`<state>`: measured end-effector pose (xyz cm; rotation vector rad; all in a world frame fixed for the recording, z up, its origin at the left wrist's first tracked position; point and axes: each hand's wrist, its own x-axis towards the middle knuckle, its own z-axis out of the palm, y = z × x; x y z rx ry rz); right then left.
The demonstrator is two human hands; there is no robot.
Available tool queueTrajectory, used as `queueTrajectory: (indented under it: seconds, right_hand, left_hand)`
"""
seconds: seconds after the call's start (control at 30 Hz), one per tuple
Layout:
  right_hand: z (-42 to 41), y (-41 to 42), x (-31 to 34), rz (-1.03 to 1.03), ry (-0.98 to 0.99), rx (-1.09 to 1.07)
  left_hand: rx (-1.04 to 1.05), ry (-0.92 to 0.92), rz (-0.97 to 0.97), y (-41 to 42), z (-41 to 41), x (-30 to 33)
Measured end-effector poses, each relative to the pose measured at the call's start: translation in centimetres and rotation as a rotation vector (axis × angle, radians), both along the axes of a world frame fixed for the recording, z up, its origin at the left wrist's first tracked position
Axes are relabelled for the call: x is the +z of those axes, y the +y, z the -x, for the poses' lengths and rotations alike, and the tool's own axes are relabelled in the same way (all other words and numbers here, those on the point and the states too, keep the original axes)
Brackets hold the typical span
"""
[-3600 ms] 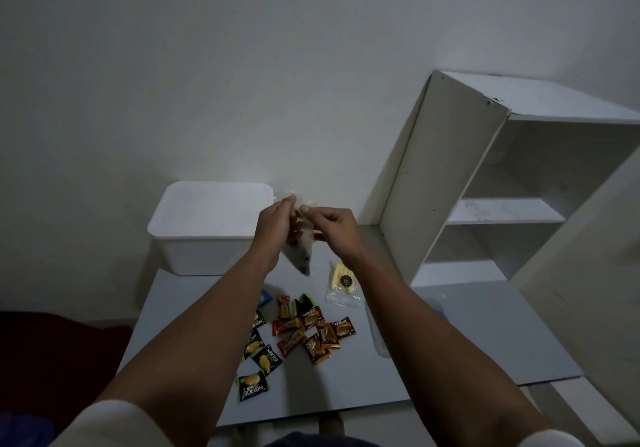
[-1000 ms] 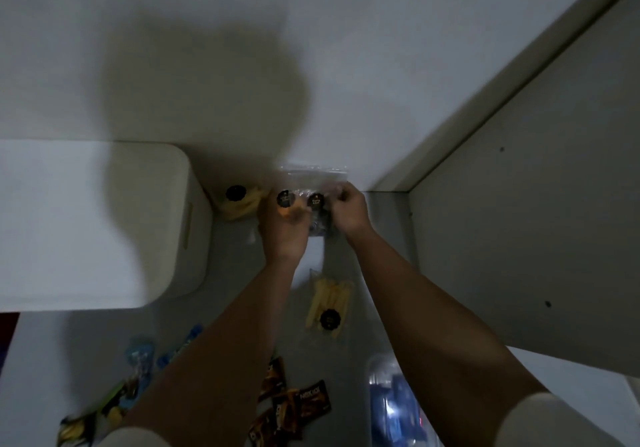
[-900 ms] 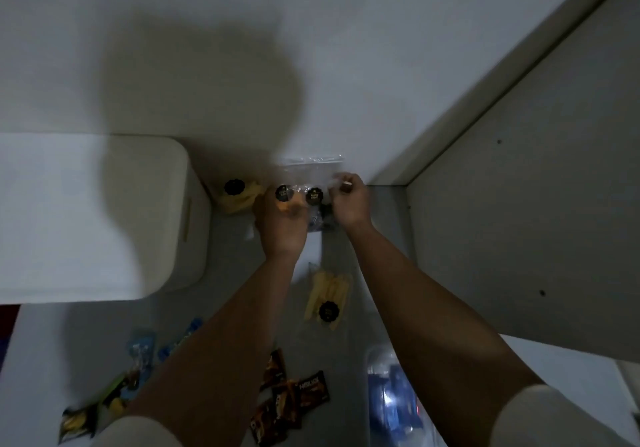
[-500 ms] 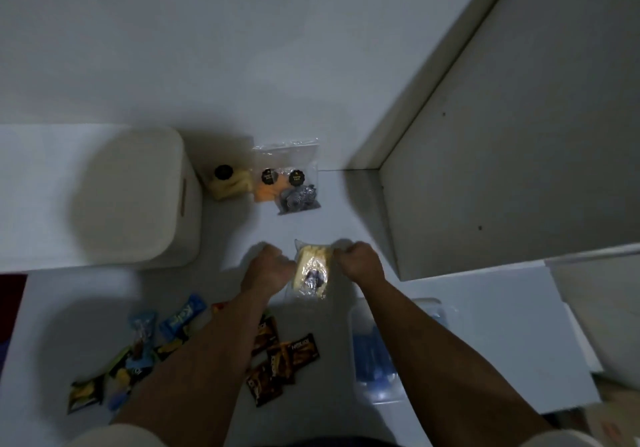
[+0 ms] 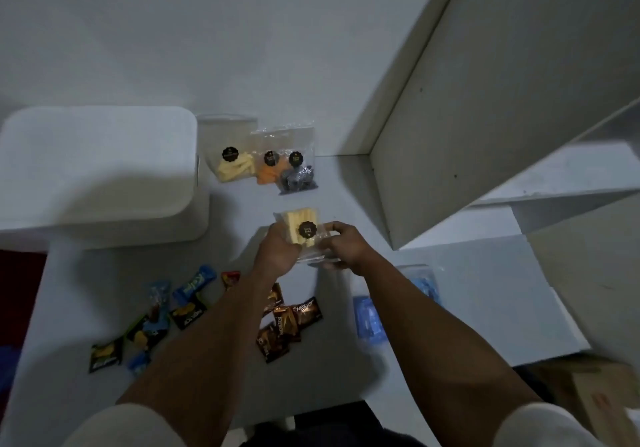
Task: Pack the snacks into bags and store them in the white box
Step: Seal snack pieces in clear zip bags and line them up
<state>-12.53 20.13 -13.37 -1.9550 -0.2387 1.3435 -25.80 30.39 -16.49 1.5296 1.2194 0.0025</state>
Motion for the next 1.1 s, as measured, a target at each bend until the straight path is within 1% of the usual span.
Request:
queueTrajectory:
  seconds: [0.07,0.13,0.2,0.23,0.3,0.37,0.47,0.53,0.67,0.73,0.83,1.0,1.07,1.1]
  right_hand:
    - [0.3,-0.1,1.8,-0.053,-0.048,0.02]
    - [0.6,-0.1,3.7,-0.102,-0.135,0.104]
    - [1.2,-0.1,5.9,-0.157,-0.211,0.203]
    - [1.7,-0.2,7.2,-0.187,-0.241,0.234]
    - [2.6,-0.5,9.4,-0.243,-0.282,0.249]
    - [3.7,-1.2,10.9,-0.32,-0.291,0.179]
    - [5.5,-2.5,12.3,-0.451,-0.238,-0.055]
    - [6.8,-3.6,12.7,-0.513,-0.176,-0.162]
    - [9.5,-5.5,12.6,-0.578,-0.154,-0.203]
    - [10.7,-6.0,12.6,-0.597,-0.133,-0.226]
    - [12.1,-6.2,13.0,-0.588,-0.086,-0.245]
    - [13.3,-6.2,14.0,-0.568,-0.127,-0.183]
    - [13.7,-6.2,14.4,-0.542,-0.148,-0.129]
    - [14.0,-6.1,14.5,-0.53,-0.166,-0.109]
  left_hand:
    - [-0.003,-0.002,-0.061,0.0,1.2,2.0]
    - [-0.024,-0.014,-0.164,0.2,2.7,4.0]
    - [-0.082,-0.068,-0.249,0.2,3.9,5.9]
    - [-0.126,-0.1,-0.247,0.1,4.5,6.7]
    - [-0.19,-0.179,-0.16,-0.2,5.3,8.4]
    - [-0.171,-0.248,-0.104,-0.6,6.5,9.8]
    - [-0.026,-0.343,-0.017,-1.4,8.4,11.4]
    - [0.075,-0.375,0.038,-2.2,9.6,12.1]
    - [0.245,-0.422,0.132,-3.7,11.8,13.0]
    - [0.271,-0.447,0.164,-4.4,12.7,13.5]
    - [0.267,-0.456,0.16,-4.5,13.9,13.9]
    - [0.238,-0.417,0.129,-3.6,15.6,14.1]
    - [0.198,-0.36,0.067,-3.4,15.9,14.2]
    - [0.175,-0.303,-0.004,-3.5,16.0,14.2]
